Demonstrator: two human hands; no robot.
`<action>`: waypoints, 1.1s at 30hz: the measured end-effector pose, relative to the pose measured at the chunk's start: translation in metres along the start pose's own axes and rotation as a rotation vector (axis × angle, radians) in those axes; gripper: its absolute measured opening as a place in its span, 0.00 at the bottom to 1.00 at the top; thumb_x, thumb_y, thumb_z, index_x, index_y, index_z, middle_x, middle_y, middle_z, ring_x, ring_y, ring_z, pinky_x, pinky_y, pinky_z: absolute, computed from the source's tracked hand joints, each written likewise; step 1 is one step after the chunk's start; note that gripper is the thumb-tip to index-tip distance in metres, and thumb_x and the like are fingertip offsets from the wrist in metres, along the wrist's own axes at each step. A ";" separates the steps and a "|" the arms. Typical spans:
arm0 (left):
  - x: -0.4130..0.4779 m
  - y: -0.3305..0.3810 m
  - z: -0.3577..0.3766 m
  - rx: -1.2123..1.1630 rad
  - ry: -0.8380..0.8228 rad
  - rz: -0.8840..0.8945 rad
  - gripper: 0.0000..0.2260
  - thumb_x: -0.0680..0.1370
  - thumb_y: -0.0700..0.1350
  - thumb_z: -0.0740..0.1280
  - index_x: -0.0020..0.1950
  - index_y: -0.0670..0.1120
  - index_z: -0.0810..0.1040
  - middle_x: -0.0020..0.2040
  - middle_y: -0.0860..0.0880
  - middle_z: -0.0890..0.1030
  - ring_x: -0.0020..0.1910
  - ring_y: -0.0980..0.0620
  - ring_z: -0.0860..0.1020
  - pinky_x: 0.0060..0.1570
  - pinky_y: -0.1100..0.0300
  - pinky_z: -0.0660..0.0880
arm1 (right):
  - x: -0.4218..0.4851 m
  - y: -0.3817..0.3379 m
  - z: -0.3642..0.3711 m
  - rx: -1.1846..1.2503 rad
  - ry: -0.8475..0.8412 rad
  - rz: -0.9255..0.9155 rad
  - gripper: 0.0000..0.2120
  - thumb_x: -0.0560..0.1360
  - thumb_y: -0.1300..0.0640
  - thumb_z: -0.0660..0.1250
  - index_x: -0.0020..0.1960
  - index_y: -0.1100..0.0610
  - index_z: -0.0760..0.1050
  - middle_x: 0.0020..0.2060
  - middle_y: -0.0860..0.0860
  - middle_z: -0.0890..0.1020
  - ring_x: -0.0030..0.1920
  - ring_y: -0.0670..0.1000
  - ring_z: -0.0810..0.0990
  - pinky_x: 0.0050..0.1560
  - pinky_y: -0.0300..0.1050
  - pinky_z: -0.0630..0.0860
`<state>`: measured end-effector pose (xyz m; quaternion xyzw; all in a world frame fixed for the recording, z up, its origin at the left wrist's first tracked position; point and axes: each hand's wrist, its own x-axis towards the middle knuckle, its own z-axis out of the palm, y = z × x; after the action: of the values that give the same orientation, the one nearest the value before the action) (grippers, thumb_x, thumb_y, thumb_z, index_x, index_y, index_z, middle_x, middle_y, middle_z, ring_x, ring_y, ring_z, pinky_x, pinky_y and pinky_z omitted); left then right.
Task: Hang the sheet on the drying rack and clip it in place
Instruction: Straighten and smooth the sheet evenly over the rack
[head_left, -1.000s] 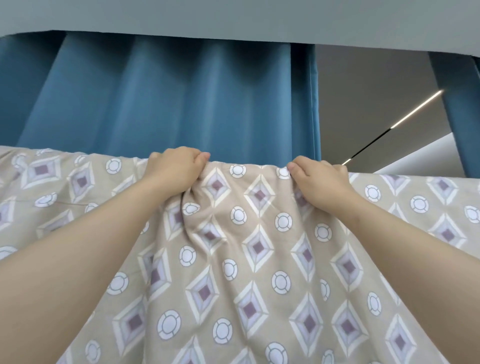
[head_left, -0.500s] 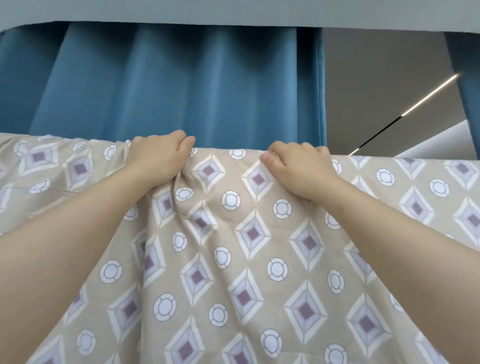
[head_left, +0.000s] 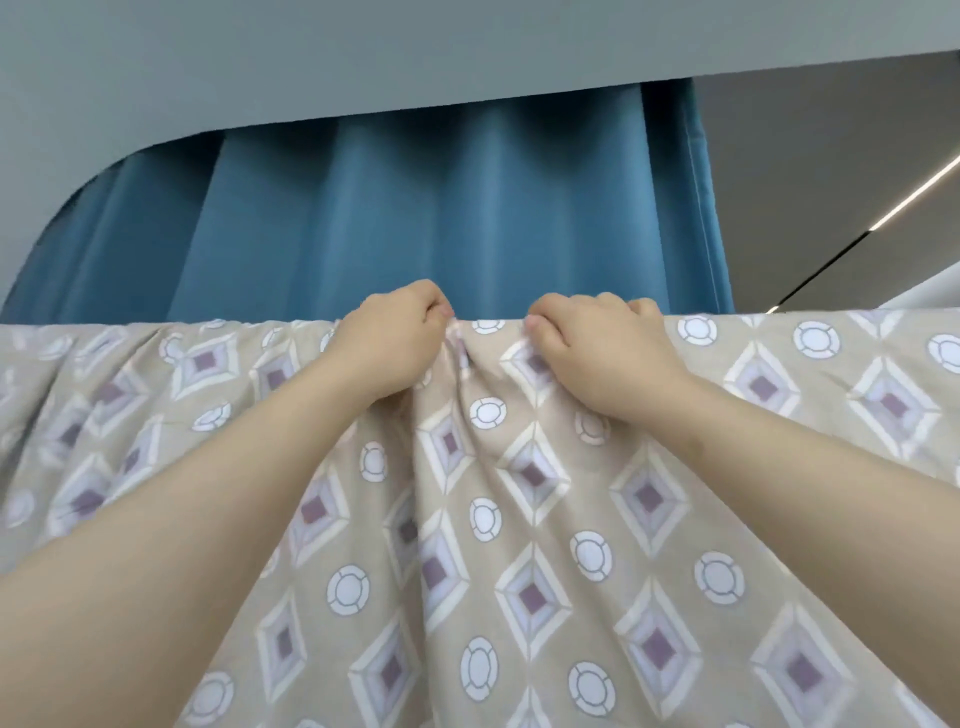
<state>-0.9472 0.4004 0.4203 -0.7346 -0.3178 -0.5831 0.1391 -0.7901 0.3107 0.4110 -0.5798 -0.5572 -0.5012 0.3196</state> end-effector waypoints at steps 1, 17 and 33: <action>0.004 -0.007 -0.005 -0.024 0.002 -0.012 0.11 0.81 0.48 0.53 0.54 0.50 0.74 0.46 0.51 0.79 0.48 0.47 0.74 0.47 0.57 0.67 | 0.006 -0.012 0.003 0.039 -0.014 0.000 0.17 0.81 0.49 0.46 0.54 0.52 0.73 0.49 0.50 0.79 0.54 0.55 0.73 0.56 0.52 0.60; -0.016 -0.139 -0.009 0.078 0.403 0.182 0.07 0.80 0.43 0.59 0.48 0.42 0.75 0.44 0.44 0.81 0.46 0.41 0.77 0.53 0.55 0.60 | 0.015 -0.037 0.025 0.125 0.063 0.261 0.10 0.81 0.51 0.53 0.46 0.50 0.72 0.45 0.49 0.81 0.49 0.53 0.75 0.52 0.44 0.56; -0.002 -0.152 -0.003 -0.032 0.311 0.508 0.16 0.74 0.49 0.57 0.45 0.39 0.79 0.40 0.42 0.83 0.40 0.41 0.80 0.42 0.52 0.73 | 0.014 -0.046 0.036 -0.034 0.072 0.280 0.17 0.82 0.50 0.48 0.47 0.55 0.73 0.38 0.48 0.75 0.49 0.55 0.71 0.58 0.48 0.58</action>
<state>-1.0446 0.5135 0.3944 -0.6945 -0.0891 -0.6402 0.3160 -0.8286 0.3568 0.4046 -0.6391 -0.4504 -0.4815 0.3961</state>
